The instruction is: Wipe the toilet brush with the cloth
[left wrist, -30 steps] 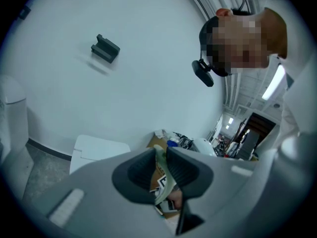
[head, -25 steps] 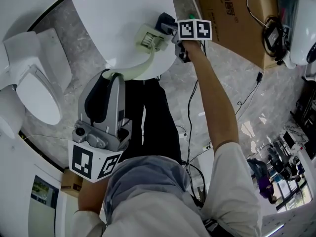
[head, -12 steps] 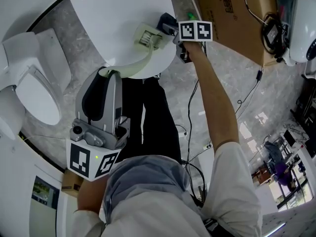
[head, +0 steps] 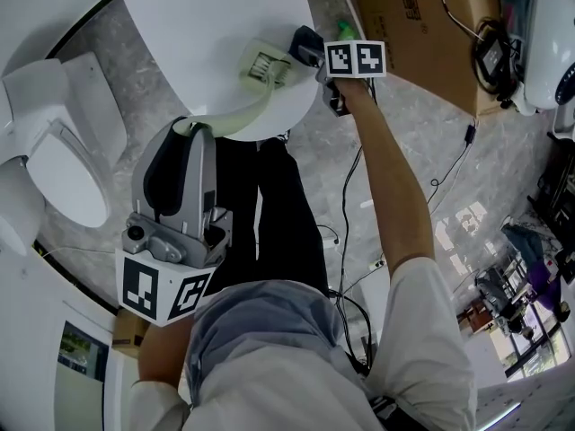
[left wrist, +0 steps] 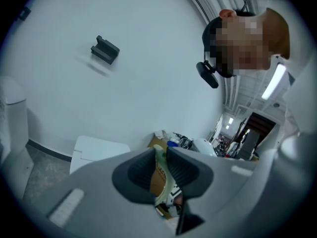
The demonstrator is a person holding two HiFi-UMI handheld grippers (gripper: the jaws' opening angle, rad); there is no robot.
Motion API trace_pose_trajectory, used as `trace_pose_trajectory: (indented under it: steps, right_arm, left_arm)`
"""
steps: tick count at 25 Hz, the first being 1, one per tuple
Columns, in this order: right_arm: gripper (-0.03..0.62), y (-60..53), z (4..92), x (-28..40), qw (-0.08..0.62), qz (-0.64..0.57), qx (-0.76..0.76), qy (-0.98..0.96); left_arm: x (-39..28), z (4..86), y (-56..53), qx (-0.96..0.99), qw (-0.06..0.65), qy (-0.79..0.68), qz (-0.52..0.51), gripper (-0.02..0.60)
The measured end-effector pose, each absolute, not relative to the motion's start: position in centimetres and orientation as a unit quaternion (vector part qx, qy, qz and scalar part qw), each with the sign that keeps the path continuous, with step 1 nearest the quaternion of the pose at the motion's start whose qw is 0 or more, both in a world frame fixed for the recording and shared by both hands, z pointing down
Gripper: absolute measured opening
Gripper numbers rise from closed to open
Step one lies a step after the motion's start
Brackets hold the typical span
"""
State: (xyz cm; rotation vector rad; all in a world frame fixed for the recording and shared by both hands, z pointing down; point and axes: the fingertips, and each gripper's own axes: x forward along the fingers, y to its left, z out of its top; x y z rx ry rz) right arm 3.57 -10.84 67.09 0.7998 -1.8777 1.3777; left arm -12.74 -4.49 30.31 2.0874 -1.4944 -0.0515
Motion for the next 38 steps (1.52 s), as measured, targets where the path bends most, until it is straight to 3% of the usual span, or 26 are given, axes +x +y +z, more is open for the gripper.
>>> trace_pose_trajectory:
  steps: [16,38]
  right_arm:
    - [0.104,-8.0,66.2,3.5,0.404,0.477,0.257,-0.737]
    - [0.104,-7.1,64.7,3.9,0.345,0.519,0.284,-0.729]
  left_arm:
    - [-12.6,30.1,-4.5,0.777,0.28,-0.563,-0.021,0.0]
    - [-12.6,30.1,-4.4,0.777,0.277,-0.565,-0.022,0.0]
